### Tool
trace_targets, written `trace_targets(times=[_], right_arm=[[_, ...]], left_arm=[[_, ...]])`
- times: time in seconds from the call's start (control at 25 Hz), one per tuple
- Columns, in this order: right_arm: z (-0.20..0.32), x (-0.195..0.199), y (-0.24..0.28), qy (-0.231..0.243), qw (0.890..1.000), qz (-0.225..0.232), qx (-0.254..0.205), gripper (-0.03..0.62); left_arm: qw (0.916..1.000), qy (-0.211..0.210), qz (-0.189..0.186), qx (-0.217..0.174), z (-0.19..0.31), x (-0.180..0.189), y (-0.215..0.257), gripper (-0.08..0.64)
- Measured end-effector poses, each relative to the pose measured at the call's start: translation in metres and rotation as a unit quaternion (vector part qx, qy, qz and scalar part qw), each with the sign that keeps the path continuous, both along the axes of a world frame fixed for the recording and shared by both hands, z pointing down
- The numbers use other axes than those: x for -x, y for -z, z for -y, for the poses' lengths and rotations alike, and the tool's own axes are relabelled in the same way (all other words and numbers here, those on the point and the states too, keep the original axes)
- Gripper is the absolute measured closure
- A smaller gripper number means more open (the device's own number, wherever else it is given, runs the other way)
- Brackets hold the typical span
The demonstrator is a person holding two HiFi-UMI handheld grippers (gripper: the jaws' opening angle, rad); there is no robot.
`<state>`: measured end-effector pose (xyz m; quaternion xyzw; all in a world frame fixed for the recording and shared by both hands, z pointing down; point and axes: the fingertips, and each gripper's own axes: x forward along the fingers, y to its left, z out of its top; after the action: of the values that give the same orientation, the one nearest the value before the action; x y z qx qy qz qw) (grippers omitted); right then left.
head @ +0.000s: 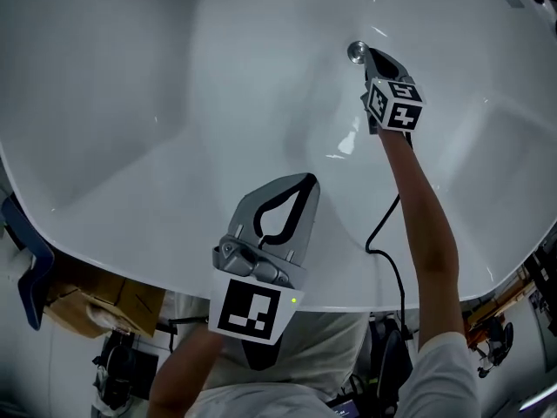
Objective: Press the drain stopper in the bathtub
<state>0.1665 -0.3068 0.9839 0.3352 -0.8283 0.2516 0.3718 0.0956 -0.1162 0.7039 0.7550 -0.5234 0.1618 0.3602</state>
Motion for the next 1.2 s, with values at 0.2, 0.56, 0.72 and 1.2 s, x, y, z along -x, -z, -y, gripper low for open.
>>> trace_targets(times=[0.2,0.56,0.72,1.2], right_arm=[[-0.002,-0.009,-0.050,-0.003,0.999,-0.037,0.025,0.589],[-0.009,-0.022,-0.132,0.008,0.990,-0.111,0.089,0.589],[-0.012,-0.022,-0.141,0.019,0.987,-0.136,0.083,0.589],[-0.008,-0.026,-0.124,0.005,0.989,-0.108,0.101,0.589]], left_arm=[[1.0000,-0.001,0.003,0.006,0.000,0.003,-0.017,0.560],[0.9997,-0.010,-0.002,0.023,-0.004,-0.001,-0.041,0.560],[0.9995,-0.015,-0.006,0.029,-0.006,-0.001,-0.047,0.560],[0.9999,-0.011,0.005,0.010,0.001,0.006,-0.028,0.560]])
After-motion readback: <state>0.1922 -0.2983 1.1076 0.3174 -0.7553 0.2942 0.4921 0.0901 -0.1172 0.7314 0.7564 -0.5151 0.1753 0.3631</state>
